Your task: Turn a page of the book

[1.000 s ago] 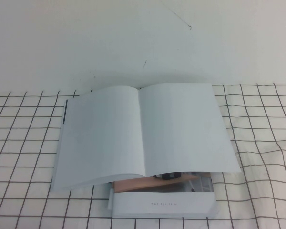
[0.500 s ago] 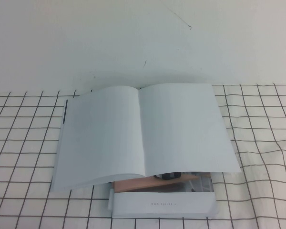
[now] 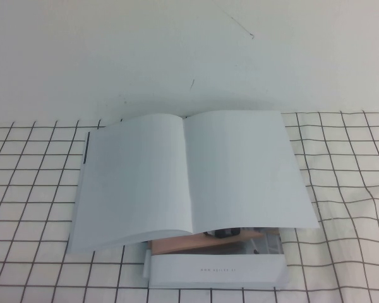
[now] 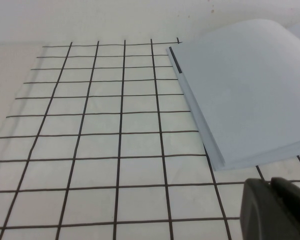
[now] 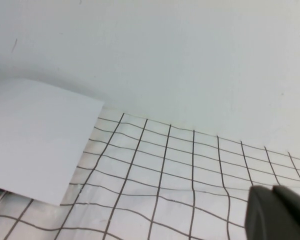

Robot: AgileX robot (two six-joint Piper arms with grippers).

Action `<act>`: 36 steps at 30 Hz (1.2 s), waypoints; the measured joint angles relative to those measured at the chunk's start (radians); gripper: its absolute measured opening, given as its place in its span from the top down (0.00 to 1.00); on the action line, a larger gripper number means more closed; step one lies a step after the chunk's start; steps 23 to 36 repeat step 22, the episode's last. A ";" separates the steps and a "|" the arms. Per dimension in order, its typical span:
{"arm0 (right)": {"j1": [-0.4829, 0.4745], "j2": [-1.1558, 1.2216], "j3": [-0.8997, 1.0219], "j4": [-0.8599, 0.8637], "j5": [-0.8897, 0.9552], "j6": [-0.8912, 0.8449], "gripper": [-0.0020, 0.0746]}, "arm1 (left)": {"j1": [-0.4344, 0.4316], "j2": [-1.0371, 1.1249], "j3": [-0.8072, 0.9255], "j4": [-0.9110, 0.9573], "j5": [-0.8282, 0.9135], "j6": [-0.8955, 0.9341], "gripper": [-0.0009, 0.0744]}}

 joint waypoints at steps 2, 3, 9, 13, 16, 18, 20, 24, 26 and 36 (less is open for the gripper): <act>0.000 0.000 0.000 0.010 0.004 -0.001 0.98 | 0.000 0.000 0.000 0.000 0.000 0.000 0.99; 0.000 0.000 0.000 0.018 0.013 -0.005 0.98 | 0.000 0.000 0.000 0.000 0.000 0.000 0.99; -0.016 0.000 0.000 0.051 0.157 -0.048 0.98 | 0.000 0.000 0.000 0.000 0.000 0.000 0.99; -0.039 0.000 0.002 0.051 0.237 -0.051 0.98 | 0.000 0.000 0.000 0.000 0.000 0.000 0.99; -0.059 0.000 0.002 0.053 0.240 -0.054 0.98 | 0.000 0.000 0.000 0.000 0.000 0.000 0.99; -0.073 0.000 0.002 0.057 0.240 -0.056 0.98 | 0.000 0.000 0.000 0.000 0.000 0.000 0.99; -0.083 0.000 0.002 0.079 0.240 -0.057 0.98 | 0.000 0.000 0.000 0.000 0.000 0.000 0.99; -0.087 0.000 0.002 0.113 0.240 -0.059 0.98 | 0.000 0.000 0.000 0.000 0.000 0.000 0.99; -0.087 0.000 0.002 0.113 0.240 -0.059 0.98 | 0.000 0.000 0.000 0.000 0.000 0.000 0.99; -0.087 0.000 0.002 0.113 0.240 -0.059 0.98 | 0.000 0.000 0.000 0.000 0.000 0.000 0.99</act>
